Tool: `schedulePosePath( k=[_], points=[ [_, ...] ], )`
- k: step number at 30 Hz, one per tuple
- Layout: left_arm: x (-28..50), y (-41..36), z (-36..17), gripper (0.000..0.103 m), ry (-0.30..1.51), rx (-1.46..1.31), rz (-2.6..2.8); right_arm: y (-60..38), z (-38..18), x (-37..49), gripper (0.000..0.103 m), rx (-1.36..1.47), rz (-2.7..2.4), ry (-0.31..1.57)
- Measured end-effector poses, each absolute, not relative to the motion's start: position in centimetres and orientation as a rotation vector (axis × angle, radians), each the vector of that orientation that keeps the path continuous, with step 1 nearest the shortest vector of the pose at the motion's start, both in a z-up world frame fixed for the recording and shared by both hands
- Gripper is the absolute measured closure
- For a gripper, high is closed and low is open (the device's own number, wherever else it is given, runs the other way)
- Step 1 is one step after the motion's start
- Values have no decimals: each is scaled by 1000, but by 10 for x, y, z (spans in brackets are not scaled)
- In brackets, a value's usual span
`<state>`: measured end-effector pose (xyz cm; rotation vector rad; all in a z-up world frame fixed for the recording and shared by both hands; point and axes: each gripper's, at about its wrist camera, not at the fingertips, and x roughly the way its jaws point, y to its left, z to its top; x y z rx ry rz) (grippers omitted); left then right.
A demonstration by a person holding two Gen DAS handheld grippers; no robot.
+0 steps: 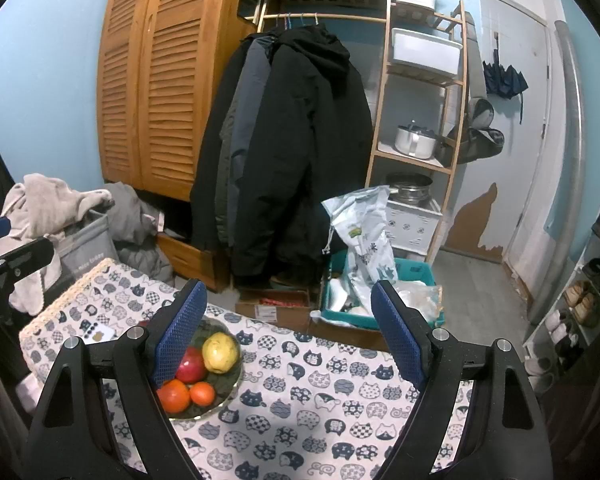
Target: Organize fruits
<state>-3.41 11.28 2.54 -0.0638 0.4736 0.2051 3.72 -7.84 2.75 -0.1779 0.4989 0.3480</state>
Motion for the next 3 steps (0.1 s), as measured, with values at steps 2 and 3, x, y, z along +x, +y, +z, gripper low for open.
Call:
schedulePosePath(
  k=[2,3],
  points=[
    [-33,113,26,1,481,-68,202,-79,28,37,20,-178,349,499],
    [-32,113,26,1,482,-69,207,-79,28,38,20,-178,348,498]
  ],
)
